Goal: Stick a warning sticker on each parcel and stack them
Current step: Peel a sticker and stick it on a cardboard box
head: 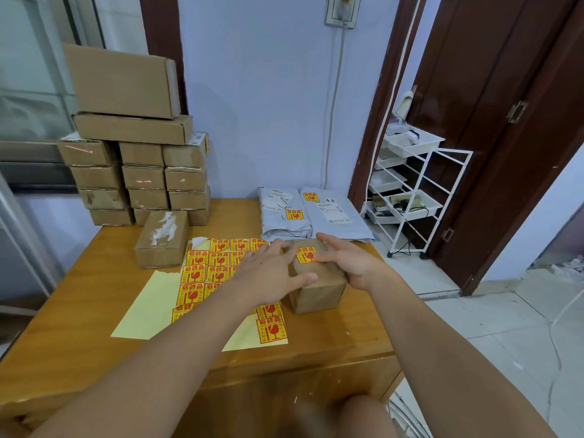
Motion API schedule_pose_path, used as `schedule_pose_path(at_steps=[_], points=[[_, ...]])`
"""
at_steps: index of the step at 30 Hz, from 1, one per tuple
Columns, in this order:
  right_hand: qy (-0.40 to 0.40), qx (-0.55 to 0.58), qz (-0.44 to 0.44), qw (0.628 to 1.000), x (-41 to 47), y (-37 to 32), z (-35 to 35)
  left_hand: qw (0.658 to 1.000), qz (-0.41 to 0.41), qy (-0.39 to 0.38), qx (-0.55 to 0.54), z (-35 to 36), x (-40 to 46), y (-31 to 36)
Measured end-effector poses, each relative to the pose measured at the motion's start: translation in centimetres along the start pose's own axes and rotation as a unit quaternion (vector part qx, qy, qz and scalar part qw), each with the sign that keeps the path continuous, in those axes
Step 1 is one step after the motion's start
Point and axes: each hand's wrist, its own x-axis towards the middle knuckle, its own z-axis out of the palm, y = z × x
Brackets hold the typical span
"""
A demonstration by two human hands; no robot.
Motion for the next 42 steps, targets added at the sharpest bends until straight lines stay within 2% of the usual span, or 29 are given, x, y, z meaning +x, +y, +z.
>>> schedule_pose_path(at_steps=[5,10,14,18,23,29,33,38,42], points=[[-0.015,0.009,0.011,1.0,0.1,0.1,-0.8,1.0,0.002,0.0,-0.012,0.1,-0.1,-0.2],[0.052,-0.088,0.005,0.995,-0.3,-1.9,0.5,0.999,0.0,-0.001,-0.045,0.3,-0.3,0.0],[0.118,-0.202,-0.039,0.971,0.9,-1.4,1.3,0.999,-0.004,-0.002,-0.047,0.3,-0.4,-0.2],[0.088,-0.208,-0.047,0.973,1.3,-1.1,0.5,0.999,-0.009,-0.006,-0.033,0.1,-0.3,0.0],[0.016,-0.191,-0.012,0.981,0.8,-1.3,-0.7,0.999,-0.014,-0.013,-0.027,-0.2,-0.2,0.0],[-0.033,-0.214,0.036,0.976,0.3,-2.0,-1.7,0.999,-0.018,-0.016,-0.046,-0.4,-0.3,0.3],[-0.01,-0.267,0.035,0.963,0.3,-2.7,-0.5,0.995,-0.026,-0.016,-0.094,-0.9,-0.4,0.4],[0.074,-0.333,0.003,0.94,0.6,-2.5,1.4,0.994,-0.027,-0.011,-0.107,-0.8,-0.4,0.2],[0.051,-0.351,0.014,0.935,0.6,-2.6,1.0,0.994,-0.029,-0.011,-0.108,-0.8,-0.2,0.2]])
